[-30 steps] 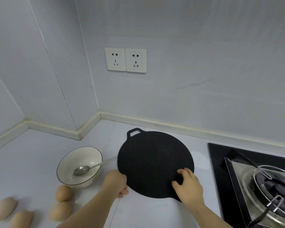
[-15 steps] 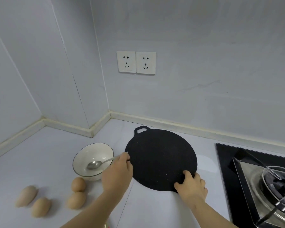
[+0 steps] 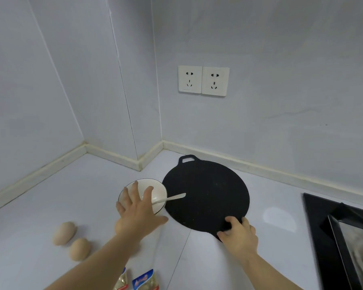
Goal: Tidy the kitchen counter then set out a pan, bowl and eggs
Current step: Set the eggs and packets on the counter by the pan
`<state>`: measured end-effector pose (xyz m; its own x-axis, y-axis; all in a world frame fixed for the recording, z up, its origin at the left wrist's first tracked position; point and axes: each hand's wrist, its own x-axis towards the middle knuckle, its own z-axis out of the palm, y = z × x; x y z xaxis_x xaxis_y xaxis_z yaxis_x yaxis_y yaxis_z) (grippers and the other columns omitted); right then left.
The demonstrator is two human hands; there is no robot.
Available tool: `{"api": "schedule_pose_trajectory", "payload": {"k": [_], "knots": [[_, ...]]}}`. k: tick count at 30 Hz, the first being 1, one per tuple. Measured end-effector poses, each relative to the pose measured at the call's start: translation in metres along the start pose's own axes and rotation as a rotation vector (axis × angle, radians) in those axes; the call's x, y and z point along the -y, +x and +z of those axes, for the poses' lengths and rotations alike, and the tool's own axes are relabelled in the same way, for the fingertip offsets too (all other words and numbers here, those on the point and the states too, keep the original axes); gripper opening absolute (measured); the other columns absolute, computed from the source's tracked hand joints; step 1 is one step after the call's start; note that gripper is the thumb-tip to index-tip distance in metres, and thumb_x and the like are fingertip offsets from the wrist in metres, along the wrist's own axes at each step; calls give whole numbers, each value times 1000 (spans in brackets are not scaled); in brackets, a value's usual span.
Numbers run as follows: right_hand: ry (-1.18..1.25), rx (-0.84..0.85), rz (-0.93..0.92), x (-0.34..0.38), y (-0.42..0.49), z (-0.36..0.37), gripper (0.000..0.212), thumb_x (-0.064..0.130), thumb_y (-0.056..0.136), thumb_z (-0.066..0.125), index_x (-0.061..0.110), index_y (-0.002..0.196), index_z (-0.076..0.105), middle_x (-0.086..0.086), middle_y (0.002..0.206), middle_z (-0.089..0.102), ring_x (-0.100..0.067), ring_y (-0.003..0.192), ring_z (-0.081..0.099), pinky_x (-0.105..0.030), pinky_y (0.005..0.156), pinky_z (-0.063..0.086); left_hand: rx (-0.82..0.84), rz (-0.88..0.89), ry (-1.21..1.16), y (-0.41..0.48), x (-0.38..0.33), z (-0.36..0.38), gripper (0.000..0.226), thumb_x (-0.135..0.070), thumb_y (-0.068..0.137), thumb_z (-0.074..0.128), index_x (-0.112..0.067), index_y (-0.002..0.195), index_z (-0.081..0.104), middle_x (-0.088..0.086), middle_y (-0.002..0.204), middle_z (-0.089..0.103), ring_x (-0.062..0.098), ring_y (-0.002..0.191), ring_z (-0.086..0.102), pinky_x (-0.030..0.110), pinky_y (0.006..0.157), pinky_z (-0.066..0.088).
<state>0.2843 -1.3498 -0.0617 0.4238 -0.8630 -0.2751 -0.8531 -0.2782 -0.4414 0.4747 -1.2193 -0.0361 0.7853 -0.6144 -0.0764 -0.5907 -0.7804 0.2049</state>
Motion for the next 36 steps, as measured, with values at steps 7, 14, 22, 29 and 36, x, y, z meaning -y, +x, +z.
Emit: {"api": "schedule_pose_trajectory", "payload": {"k": [7,14,22,29,36], "knots": [[15,6,7,1,5,1,53,34,90,53,31,140,35,-1,149,24,-24,135,27,-33,107,27,130,-85,-40,25,6,-7,107,-75,61,63,-35,145,11,11,155,-19,41,142,-16,58,113,5],[8,7,-2,7,18,5,53,32,91,52,30,141,34,-2,150,21,-25,135,26,-34,107,29,136,-77,-58,37,9,-9,104,-70,59,68,-36,142,16,9,156,-4,35,143,-5,51,112,14],[411,-81,306,13,14,13,38,14,89,54,-1,119,36,-20,117,37,-32,82,46,-37,71,39,134,-1,-57,20,15,-9,95,-60,59,70,-40,138,22,5,155,1,34,143,-1,50,112,15],[597,-192,303,7,16,24,29,-5,86,47,-9,114,48,-24,109,49,-28,82,44,-33,70,36,137,72,-21,6,13,-6,94,-64,60,70,-40,138,23,2,156,-1,34,142,1,51,111,17],[618,-194,188,15,16,30,15,-2,83,49,0,95,58,-28,105,57,-28,72,48,-31,68,38,132,150,17,-6,13,-3,93,-64,64,70,-40,139,20,-1,156,-1,32,143,2,51,113,17]]}}
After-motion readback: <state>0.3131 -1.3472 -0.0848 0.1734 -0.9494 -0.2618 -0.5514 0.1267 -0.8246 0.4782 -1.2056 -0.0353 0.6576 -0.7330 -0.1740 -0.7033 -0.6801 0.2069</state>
